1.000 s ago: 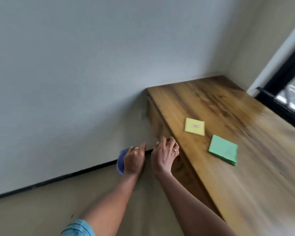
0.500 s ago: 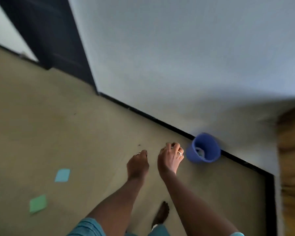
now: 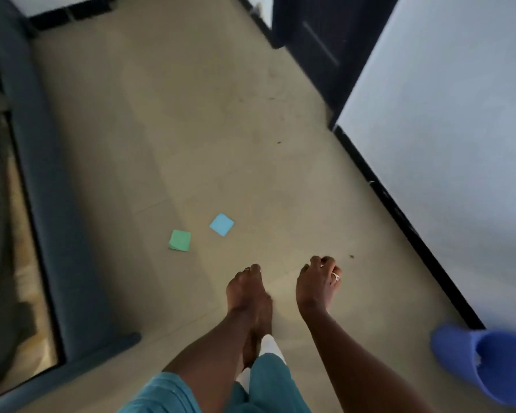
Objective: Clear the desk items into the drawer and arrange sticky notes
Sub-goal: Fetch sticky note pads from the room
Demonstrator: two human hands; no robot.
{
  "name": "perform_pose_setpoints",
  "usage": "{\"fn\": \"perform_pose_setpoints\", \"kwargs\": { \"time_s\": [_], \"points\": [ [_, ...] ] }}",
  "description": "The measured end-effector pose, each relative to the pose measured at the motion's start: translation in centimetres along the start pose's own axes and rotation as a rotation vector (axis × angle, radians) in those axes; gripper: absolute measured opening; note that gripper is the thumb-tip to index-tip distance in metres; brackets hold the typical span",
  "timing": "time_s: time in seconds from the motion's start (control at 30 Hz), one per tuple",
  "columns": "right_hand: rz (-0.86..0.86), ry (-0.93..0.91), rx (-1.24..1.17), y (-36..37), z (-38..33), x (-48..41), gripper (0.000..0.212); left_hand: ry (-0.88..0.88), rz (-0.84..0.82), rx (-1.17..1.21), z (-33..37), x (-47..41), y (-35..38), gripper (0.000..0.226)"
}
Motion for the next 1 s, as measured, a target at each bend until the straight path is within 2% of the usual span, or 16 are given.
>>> {"fn": "perform_pose_setpoints", "kwargs": {
  "time_s": [0.2, 0.4, 0.7, 0.87, 1.0],
  "points": [
    [-0.121, -0.145, 0.061, 7.9, -7.2, -3.6, 0.026, -0.212, -0.009, 0.035, -9.4, -6.1, 0.4, 0.032],
    [-0.249, -0.281, 0.142, 19.1, -11.7, -8.1, 0.029, -0.428, -0.027, 0.185, -20.5, -14.1, 5.7, 0.032],
    [-0.458, -0.348, 0.176, 45.2, -17.5, -20.0, 0.035, -0.597, -0.047, 0.252, -40.3, -32.9, 20.0, 0.041],
    [-0.439, -0.397, 0.184, 57.0, -19.9, -25.8, 0.051, -0.671, 0.032, 0.300, -48.4, -43.1, 25.3, 0.062],
    [-0.357, -0.337, 0.185, 61.8, -19.9, -28.3, 0.076, -0.685, 0.082, 0.337, -50.1, -47.3, 28.1, 0.079]
  ]
}}
Point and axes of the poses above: each hand's wrist, its own x-axis away from the middle knuckle, its own y-axis out of the palm, z = x × y, the point moved 10 cm from there along -x, towards the middle knuckle, and after that the axes turned 2 degrees about -x, right-handed, at the moved point
